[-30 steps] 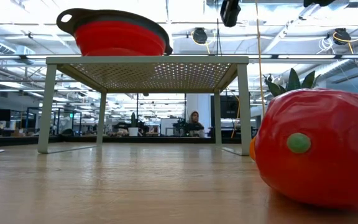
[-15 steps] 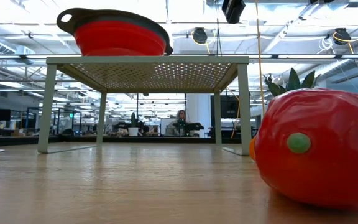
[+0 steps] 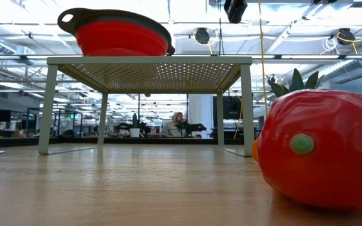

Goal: Pick & Place Fruit
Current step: Put the top peach into the strainer bowl on the shelf

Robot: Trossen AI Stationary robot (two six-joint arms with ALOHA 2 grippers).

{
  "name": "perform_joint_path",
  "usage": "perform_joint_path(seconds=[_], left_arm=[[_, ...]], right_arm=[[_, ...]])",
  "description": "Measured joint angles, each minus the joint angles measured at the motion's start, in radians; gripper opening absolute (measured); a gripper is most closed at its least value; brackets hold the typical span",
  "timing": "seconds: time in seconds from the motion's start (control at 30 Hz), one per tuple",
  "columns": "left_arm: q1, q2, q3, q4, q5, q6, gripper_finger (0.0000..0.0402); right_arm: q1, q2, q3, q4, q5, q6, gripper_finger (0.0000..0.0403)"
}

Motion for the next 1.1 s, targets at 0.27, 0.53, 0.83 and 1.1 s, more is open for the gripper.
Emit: perform_joint_path(seconds=[0.27, 0.53, 0.83, 1.1], left_arm=[[0.003, 0.032, 0.0, 0.06, -0.005, -0.008, 0.0238], [0.01, 0.032, 0.0, 0.091, 0.016, -0.053, 0.0253], [0.01, 0.069, -0.001, 0.139, 0.014, -0.069, 0.0253], [0.01, 0.115, 0.017, 0.177, 0.016, -0.085, 0.0253]], right_arm=[[0.0, 0.0, 0.0, -0.001, 0.0, -0.005, 0.0105], [0.0, 0.0, 0.0, 0.0, 0.002, -0.016, 0.0105], [-0.001, 0.0, -0.001, 0.0, 0.027, -0.023, 0.0105], [0.0, 0.0, -0.001, -0.001, 0.027, -0.023, 0.0105]])
